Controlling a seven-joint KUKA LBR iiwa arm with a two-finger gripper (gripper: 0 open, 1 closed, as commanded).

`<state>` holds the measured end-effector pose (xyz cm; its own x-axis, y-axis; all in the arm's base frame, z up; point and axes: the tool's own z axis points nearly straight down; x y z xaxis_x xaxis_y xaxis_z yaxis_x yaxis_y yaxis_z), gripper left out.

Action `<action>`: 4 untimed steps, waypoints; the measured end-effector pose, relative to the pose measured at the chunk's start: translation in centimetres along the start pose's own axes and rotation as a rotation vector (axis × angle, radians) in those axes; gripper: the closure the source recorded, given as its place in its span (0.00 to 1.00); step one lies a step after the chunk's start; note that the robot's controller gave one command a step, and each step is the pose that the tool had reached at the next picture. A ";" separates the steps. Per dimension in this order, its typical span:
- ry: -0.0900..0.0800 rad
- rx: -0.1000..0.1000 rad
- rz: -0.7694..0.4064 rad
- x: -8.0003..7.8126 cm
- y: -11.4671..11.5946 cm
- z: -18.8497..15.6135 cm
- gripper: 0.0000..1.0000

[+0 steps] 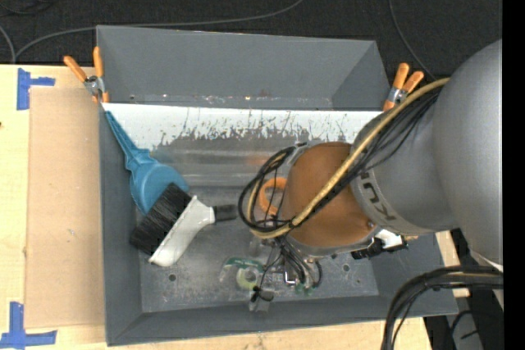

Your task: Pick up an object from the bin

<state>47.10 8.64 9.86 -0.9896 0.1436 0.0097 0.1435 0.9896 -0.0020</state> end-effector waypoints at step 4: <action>-0.003 -0.002 0.049 -0.9 -0.8 2.2 1.00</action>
Offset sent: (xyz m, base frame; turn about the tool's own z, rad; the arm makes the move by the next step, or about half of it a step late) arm 0.0086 -0.0089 -0.0286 0.0500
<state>47.82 7.69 7.66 -0.9815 0.1915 0.0072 0.1915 0.9815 0.0000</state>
